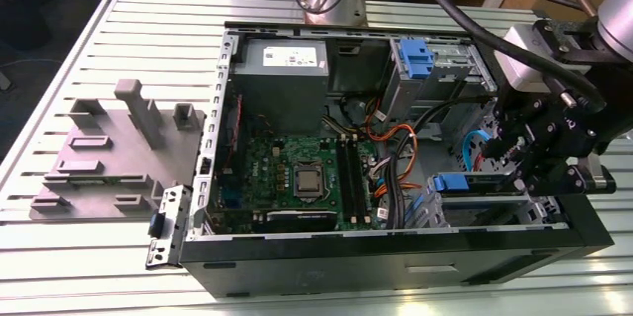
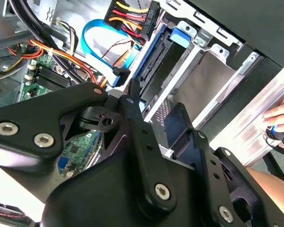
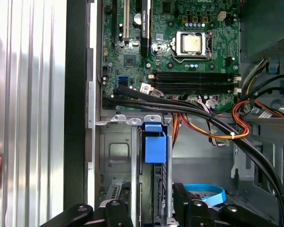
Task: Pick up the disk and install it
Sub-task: 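Insert the first disk wire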
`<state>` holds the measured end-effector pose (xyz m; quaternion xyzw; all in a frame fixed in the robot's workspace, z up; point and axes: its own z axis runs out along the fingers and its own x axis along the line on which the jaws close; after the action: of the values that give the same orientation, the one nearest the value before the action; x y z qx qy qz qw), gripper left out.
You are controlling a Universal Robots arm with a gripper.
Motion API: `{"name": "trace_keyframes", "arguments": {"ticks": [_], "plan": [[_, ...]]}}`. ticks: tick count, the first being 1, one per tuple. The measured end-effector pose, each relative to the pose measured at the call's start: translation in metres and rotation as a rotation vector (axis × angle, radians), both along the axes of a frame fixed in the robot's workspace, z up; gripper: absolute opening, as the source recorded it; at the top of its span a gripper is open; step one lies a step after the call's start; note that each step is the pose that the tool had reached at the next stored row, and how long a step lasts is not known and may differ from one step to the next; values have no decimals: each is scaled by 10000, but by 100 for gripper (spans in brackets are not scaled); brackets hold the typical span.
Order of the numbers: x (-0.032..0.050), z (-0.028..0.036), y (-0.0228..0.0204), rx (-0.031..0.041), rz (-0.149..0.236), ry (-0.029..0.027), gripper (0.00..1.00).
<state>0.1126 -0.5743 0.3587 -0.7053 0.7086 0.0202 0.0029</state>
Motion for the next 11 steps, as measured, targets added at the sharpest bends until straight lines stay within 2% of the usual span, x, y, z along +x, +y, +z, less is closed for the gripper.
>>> {"name": "trace_keyframes", "arguments": {"ticks": [7, 11], "plan": [[0, 114, 0, 1, 0, 0, 48], [0, 125, 0, 3, 0, 0, 48]]}}
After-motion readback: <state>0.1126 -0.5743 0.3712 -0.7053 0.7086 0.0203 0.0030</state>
